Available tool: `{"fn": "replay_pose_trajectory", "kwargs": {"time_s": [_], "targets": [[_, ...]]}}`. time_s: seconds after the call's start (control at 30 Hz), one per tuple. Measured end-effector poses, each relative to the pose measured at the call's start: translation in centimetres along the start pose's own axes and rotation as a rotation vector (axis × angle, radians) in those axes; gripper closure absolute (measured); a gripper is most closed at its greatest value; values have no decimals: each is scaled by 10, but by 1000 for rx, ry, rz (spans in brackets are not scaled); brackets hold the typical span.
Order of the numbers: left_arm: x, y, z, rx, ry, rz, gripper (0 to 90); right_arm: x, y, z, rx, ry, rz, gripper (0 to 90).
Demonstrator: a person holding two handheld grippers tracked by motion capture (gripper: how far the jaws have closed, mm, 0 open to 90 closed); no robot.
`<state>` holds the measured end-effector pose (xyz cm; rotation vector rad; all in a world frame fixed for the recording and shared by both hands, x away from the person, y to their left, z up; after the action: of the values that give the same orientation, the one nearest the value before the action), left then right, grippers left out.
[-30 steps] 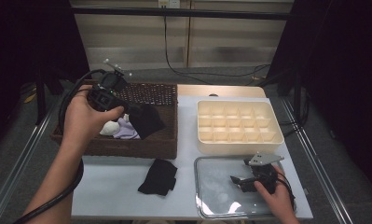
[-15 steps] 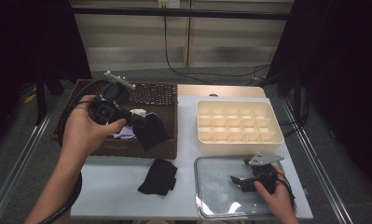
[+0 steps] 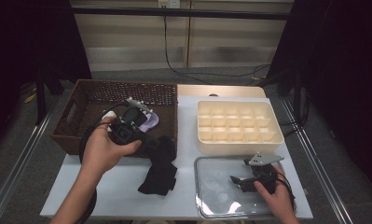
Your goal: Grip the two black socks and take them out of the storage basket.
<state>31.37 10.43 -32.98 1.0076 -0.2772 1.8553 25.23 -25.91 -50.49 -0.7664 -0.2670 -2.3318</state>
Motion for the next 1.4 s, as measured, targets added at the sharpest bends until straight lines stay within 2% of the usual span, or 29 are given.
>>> {"fn": "replay_pose_trajectory", "kwargs": {"time_s": [0.07,0.1,0.13,0.17,0.23,0.33,0.4,0.43,0.53,0.63,0.7,0.8,0.87,0.9,1.03,1.1,1.23,1.3,1.4], "targets": [[-12,0,-6,13,-11,-14,846,0,0,0,0,0,0,140],[-25,-2,-12,17,-23,-13,844,0,0,0,0,0,0,140],[-25,-2,-12,17,-23,-13,842,0,0,0,0,0,0,140],[-36,-4,-17,28,-34,-24,842,0,0,0,0,0,0,140],[-42,-5,-20,34,-38,-24,839,0,0,0,0,0,0,140],[-58,-6,-28,31,-37,-4,810,0,0,0,1,1,0,140],[-60,-8,-29,27,-36,6,744,0,0,0,0,1,-1,140],[-63,-9,-32,21,-31,30,703,0,0,0,1,1,0,140],[-65,-9,-35,26,-23,39,660,0,0,0,1,1,-1,140],[-63,-10,-38,2,-16,71,613,0,0,0,2,1,-1,140],[-58,-10,-43,-2,12,88,576,0,0,0,2,1,-1,140],[-53,-11,-47,-10,20,109,554,0,0,0,2,1,-1,140],[-47,-17,-55,4,45,139,536,0,0,0,2,1,-1,140],[-47,-17,-55,4,45,139,534,0,0,0,2,2,-1,140],[-47,-26,-71,27,44,175,510,0,0,0,5,5,-1,140],[-51,-32,-83,51,52,180,501,0,0,0,5,3,0,140],[-57,-38,-92,73,50,185,488,0,0,0,3,3,-1,140],[-62,-43,-99,105,60,180,450,0,0,0,3,3,-3,140],[-65,-47,-102,96,52,196,431,0,0,0,2,1,-5,141]]}}
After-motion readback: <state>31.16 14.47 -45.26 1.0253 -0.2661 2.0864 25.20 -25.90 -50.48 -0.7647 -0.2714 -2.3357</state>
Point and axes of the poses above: each handheld gripper's, and its own axes: x roughly backward along the jaws, z roughly out of its top, y roughly to its right, the point moved 3 cm from there along -x, roughly forward along the jaws, and after that the axes turned 7 degrees about y, right-handed, at the moved point
